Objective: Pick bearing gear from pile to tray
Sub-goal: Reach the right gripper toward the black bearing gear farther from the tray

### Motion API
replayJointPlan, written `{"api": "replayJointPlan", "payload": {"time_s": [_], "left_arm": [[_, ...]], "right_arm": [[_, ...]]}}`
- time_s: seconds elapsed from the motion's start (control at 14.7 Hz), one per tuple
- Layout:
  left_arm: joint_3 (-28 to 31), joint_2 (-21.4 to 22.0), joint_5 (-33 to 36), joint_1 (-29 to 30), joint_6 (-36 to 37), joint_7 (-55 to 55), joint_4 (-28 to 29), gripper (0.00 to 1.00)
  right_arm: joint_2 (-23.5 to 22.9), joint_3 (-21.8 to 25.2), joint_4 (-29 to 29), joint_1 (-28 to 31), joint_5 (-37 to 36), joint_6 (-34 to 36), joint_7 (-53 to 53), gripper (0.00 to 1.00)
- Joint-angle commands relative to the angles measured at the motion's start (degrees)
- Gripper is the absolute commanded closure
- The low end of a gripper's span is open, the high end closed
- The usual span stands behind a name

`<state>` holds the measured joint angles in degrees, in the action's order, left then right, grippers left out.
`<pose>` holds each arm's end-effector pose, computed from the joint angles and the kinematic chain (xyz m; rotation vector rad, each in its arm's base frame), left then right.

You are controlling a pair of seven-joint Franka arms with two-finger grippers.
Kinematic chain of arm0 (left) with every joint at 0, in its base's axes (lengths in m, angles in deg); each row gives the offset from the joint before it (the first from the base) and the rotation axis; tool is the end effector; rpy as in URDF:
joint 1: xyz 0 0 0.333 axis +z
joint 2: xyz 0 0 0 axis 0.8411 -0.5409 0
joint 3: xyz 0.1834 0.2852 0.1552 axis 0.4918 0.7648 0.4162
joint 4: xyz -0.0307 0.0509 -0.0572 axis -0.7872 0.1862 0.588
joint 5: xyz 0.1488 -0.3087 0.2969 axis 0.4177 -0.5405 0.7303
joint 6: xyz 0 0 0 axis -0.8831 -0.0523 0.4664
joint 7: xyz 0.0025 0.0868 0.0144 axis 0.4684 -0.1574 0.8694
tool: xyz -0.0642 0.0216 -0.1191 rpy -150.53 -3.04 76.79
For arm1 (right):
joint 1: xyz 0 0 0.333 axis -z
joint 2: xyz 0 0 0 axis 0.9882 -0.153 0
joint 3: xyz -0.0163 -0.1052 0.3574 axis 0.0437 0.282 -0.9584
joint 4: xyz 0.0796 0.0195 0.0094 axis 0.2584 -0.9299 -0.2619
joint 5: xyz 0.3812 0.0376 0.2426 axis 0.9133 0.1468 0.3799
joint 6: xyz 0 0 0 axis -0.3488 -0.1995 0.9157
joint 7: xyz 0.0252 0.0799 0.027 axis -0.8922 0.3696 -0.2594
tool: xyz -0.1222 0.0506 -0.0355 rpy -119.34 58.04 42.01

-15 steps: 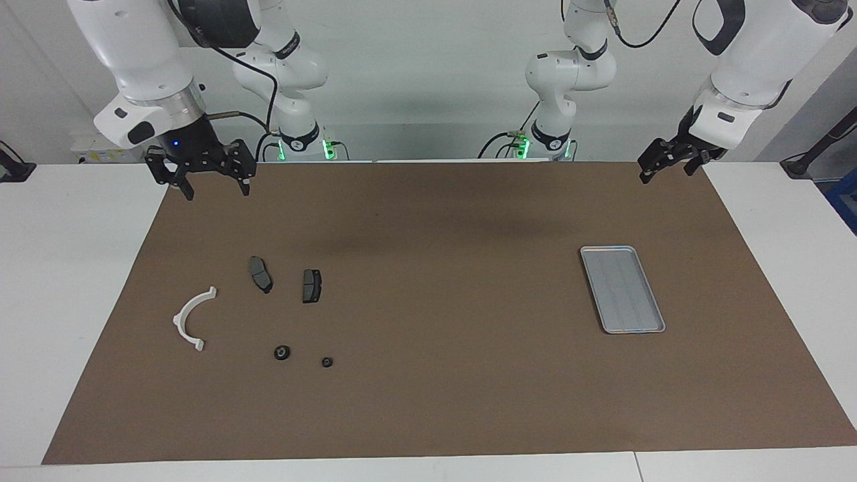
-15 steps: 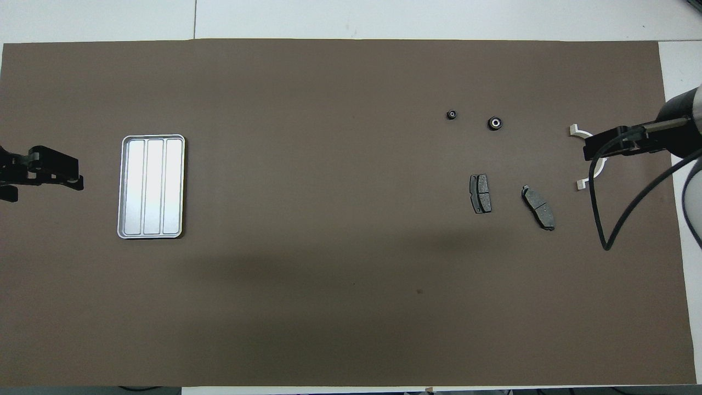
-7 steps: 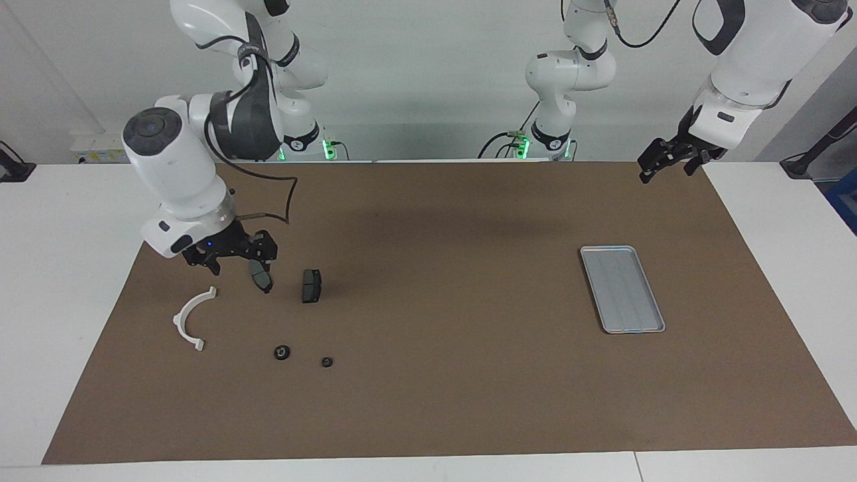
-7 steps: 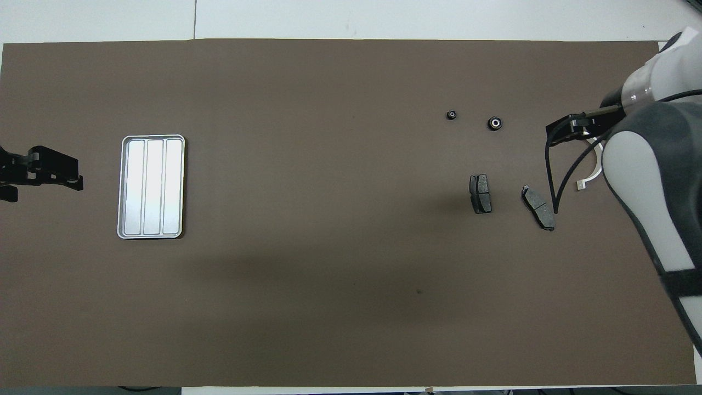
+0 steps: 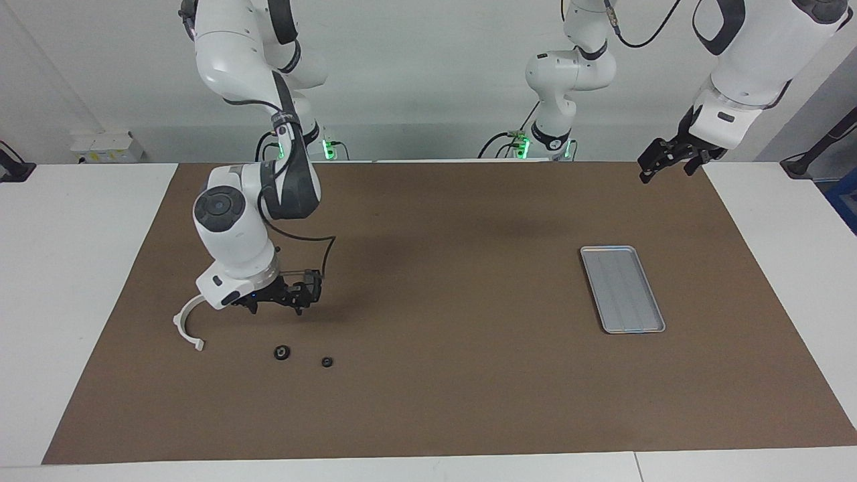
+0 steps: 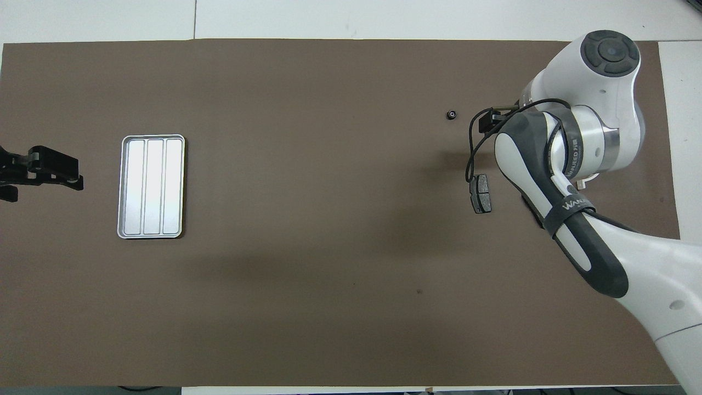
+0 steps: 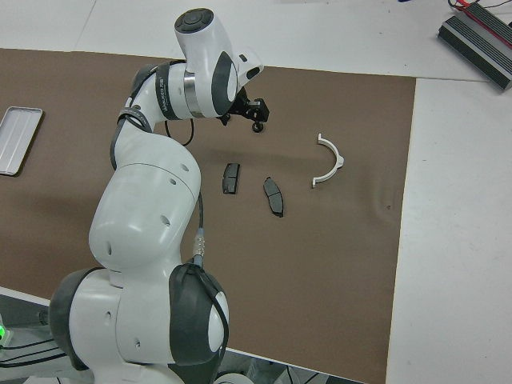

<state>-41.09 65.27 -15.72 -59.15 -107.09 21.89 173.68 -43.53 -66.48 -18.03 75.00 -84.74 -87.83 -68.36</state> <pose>0.6010 -0.0267 0.6482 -3.1121 -0.1652 0.1591 0.7579 0.0771 0.3507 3.0928 -0.1095 0.0126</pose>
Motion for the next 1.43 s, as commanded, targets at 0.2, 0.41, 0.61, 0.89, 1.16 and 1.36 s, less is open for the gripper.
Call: {"api": "replayJointPlan", "payload": {"time_s": [0.2, 0.41, 0.61, 0.89, 1.16, 1.36], "left_arm": [[-0.17, 0.92, -0.36, 0.22, 0.42, -0.38, 0.99, 0.00], [-0.17, 0.92, -0.36, 0.22, 0.42, -0.30, 0.99, 0.00], [-0.17, 0.92, -0.36, 0.22, 0.42, -0.30, 0.99, 0.00], [-0.17, 0.92, -0.36, 0.22, 0.42, -0.30, 0.99, 0.00], [-0.17, 0.92, -0.36, 0.22, 0.42, -0.30, 0.99, 0.00], [-0.17, 0.92, -0.36, 0.22, 0.42, -0.38, 0.99, 0.00]], "right_arm": [[-6.44, -0.18, 0.98, 1.10, -0.82, -7.34, 2.25, 0.00], [-8.64, -0.18, 1.69, 1.10, -0.82, -8.39, 2.35, 0.00], [-11.10, -0.18, 4.93, 1.10, -1.17, -8.22, 2.26, 0.00], [-11.90, -0.18, 5.91, 1.19, -1.17, -8.39, 2.26, 0.00], [-12.68, -0.09, 7.57, 1.72, -1.26, -8.40, 2.17, 0.01], [-12.69, -0.09, 7.58, 2.33, -0.47, -8.57, 2.17, 0.10]]}}
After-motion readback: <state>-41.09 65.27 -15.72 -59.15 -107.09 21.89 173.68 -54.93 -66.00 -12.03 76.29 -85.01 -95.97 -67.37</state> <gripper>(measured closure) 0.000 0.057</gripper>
